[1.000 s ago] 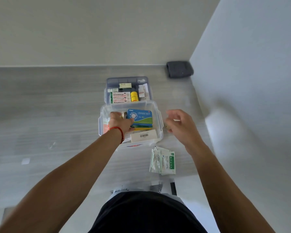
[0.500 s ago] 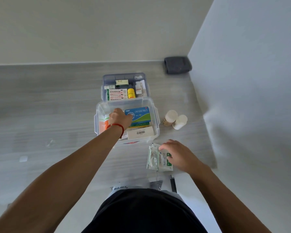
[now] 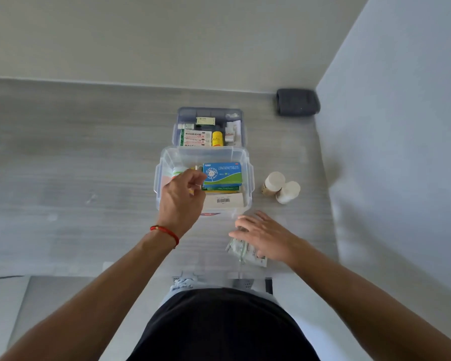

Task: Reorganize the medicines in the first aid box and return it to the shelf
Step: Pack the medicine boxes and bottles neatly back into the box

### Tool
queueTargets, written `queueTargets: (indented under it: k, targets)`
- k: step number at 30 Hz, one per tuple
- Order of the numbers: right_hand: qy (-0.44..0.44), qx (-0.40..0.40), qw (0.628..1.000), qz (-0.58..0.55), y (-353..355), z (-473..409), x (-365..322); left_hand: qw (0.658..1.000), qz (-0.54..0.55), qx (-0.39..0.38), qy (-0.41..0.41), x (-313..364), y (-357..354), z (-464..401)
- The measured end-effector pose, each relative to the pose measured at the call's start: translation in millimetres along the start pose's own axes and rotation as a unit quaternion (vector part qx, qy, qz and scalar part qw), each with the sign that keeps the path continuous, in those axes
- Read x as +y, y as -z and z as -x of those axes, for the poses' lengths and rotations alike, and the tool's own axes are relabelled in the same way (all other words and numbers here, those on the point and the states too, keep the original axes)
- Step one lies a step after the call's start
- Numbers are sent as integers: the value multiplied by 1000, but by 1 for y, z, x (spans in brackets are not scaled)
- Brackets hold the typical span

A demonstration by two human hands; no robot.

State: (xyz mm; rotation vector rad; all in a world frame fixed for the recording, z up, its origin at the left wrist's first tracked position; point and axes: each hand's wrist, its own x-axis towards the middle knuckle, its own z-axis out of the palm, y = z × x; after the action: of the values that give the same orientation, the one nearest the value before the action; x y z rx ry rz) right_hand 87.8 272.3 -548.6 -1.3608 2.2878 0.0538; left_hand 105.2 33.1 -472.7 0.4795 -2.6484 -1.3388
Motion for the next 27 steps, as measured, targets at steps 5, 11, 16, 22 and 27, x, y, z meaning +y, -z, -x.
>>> queueTargets:
  k: [5, 11, 16, 22, 27]
  targets:
    - [-56, 10, 998, 7, -6, 1, 10, 999, 10, 23, -33, -5, 2, 15]
    - [-159, -18, 982, -96, -3, 21, 22, 996, 19, -11, -86, -1, -3, 34]
    - [-193, -14, 944, -266, 27, 50, 17, 974, 9, -187, -125, 9, -12, 53]
    - [-163, 120, 911, -360, 106, 50, -8, 931, 18, -332, -151, 20, -8, 45]
    - [-145, 220, 930, -257, 145, 2, -13, 968, 12, -197, -158, 14, 12, -3]
